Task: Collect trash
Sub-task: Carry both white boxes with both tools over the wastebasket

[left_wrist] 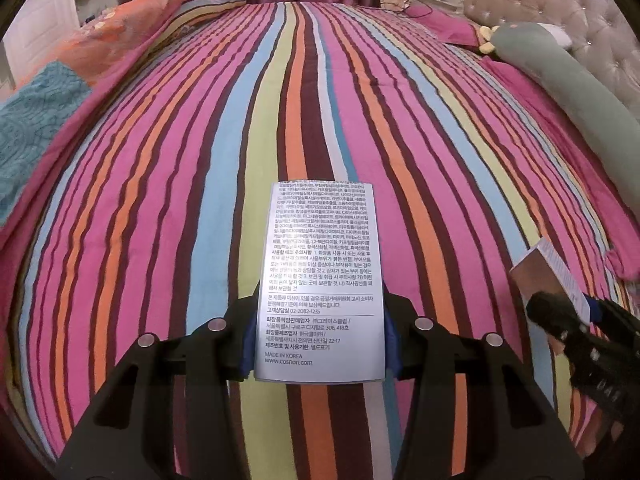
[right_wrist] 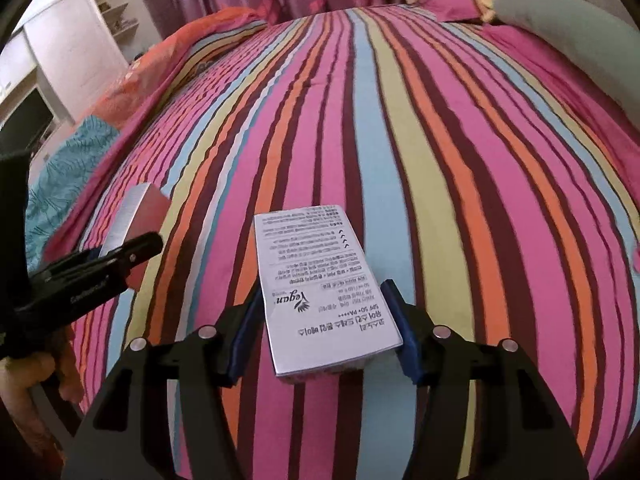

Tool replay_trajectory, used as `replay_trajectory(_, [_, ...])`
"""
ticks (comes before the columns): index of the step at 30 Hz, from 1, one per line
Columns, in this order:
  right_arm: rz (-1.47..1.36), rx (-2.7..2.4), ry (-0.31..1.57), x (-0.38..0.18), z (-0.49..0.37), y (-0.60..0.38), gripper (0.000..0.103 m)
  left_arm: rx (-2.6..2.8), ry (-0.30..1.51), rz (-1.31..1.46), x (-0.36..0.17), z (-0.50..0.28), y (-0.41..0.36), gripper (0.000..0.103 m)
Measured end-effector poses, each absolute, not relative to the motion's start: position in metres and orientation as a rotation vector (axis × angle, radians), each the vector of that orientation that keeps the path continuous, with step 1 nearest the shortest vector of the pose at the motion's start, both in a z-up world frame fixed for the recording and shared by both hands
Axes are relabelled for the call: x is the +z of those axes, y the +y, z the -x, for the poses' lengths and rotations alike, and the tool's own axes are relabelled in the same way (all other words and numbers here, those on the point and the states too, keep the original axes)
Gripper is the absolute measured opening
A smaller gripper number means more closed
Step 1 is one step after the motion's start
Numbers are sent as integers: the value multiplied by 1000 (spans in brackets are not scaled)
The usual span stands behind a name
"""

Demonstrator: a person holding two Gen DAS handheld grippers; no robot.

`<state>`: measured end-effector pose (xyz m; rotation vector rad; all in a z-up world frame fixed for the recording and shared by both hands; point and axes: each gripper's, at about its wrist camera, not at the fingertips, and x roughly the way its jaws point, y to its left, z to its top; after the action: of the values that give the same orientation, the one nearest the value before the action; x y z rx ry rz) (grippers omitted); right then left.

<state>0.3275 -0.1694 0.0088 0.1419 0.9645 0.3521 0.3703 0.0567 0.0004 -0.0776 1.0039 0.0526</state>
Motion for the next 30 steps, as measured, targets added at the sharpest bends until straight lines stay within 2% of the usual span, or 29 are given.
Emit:
replay_trajectory(17, [-249,347,1007,9,-191,-194,54,-52,1002,27,12,-197,38,47])
replay_trajectory(30, [-328,402,1099,-9,-103,-194,53,-95,1082,30,-16,-90,28,47])
